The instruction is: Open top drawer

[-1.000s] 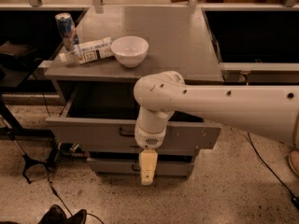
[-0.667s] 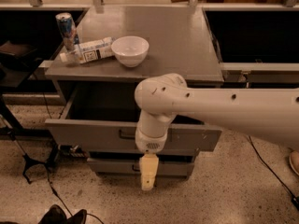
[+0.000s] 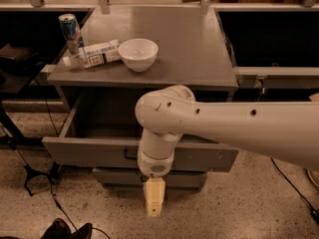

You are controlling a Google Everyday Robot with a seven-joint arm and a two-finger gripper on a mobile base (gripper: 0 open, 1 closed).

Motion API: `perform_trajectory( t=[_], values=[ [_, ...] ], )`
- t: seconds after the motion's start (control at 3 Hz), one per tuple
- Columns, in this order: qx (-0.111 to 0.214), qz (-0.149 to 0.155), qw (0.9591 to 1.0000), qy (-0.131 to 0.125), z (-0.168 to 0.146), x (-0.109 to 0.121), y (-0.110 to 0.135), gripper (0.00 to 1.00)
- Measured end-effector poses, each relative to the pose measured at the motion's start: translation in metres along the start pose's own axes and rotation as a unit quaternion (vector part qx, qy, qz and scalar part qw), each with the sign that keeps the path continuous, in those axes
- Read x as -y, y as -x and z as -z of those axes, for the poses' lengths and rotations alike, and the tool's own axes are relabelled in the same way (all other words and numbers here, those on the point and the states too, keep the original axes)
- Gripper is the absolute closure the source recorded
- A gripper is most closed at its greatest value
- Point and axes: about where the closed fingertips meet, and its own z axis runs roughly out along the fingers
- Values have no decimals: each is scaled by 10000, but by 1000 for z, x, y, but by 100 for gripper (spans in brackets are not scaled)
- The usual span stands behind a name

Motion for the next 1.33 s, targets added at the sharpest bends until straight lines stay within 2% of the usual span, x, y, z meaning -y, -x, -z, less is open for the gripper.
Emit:
perform_trajectory(
  t=[0.33,0.67,1.0,1.33],
  values=[
    [116,300,9995,59,-1,-13,26,0],
    [211,578,9981,84,-5,-17,50,0],
    [247,770,9967,109,-9,-22,64,0],
    [258,624,9976,-170,3,-11,59,0]
  ],
)
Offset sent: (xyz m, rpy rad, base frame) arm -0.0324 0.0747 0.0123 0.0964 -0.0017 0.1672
